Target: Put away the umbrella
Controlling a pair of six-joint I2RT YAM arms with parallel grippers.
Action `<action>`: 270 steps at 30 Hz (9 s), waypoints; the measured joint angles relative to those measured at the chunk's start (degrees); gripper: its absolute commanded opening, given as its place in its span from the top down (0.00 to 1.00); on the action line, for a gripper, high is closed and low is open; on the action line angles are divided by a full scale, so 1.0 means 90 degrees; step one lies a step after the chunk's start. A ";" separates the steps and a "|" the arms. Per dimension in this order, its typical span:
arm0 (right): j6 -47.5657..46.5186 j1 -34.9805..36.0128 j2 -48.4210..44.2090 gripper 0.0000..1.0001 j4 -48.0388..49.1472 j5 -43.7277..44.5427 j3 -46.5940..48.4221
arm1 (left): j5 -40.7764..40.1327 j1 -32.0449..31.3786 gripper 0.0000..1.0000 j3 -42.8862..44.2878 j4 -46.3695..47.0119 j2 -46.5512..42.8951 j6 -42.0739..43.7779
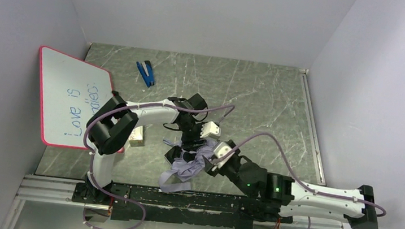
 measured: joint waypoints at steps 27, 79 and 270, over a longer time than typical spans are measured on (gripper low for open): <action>0.7254 -0.2844 0.0670 0.31 -0.1717 -0.1447 0.0226 | -0.3138 0.0376 0.95 -0.0651 0.3837 -0.0085 -0.0607; 0.8757 -0.3014 0.4124 1.00 0.2890 -0.2681 -0.0930 | -0.3504 0.0389 0.95 -0.1214 0.4510 -0.0308 -0.0495; -0.3895 -0.6025 0.8361 0.85 -0.3878 -0.7922 0.5535 | -0.7373 -0.2671 0.03 -0.4643 1.0025 -0.1005 0.2329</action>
